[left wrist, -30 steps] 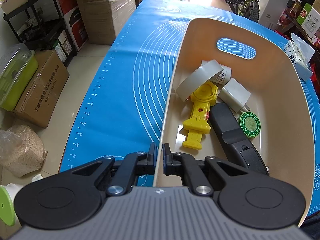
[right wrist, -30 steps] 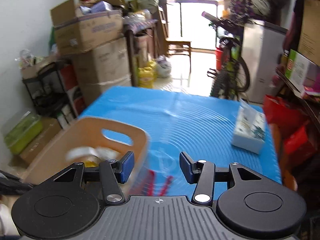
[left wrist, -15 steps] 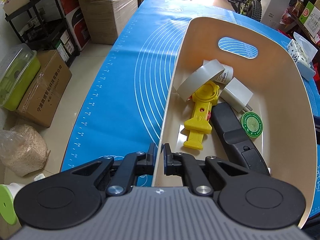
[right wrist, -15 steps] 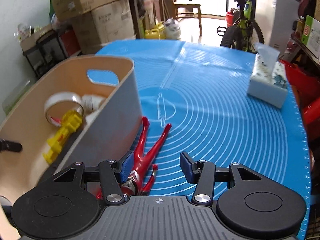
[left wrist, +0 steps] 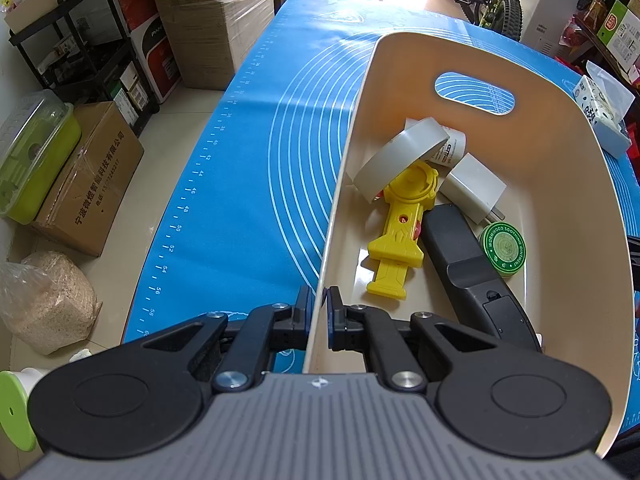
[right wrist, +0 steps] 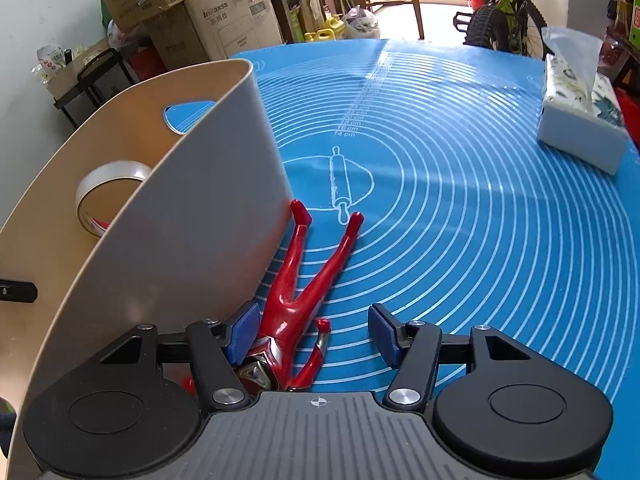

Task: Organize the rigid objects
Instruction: 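Grasp the red toy figure by its head with the right gripper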

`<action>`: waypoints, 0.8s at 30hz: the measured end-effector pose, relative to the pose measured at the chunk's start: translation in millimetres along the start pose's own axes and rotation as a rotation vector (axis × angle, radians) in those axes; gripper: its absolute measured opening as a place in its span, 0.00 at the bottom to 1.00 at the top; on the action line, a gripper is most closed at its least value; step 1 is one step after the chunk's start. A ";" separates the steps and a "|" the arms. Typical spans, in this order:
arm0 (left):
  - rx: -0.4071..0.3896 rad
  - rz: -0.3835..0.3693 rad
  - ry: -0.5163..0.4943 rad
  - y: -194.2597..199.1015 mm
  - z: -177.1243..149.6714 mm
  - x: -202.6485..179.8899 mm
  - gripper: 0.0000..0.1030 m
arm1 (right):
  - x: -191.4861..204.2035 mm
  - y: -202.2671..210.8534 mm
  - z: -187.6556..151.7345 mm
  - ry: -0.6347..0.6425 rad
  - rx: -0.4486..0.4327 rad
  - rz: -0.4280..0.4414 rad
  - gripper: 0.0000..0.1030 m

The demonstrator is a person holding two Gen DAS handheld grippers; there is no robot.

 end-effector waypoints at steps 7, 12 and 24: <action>0.000 0.003 -0.003 0.2 0.1 -0.8 0.09 | 8.9 -3.5 1.3 0.076 0.021 -0.044 0.66; 0.002 0.006 -0.002 0.3 0.1 -1.2 0.09 | 14.2 -2.8 2.7 0.084 0.045 -0.105 0.65; 0.001 0.002 -0.006 0.2 -0.1 -0.7 0.09 | 27.0 -10.3 0.5 0.180 0.113 -0.192 0.65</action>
Point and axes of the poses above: each gripper's, at about its wrist camera, not at the fingertips, and y roughly against the way its jaws point, x to its left, z to its top, the point moved 2 cm from there along -y, roughly the way its jaws point, and after that the axes turned 4 degrees about z, right-handed, at the moved point
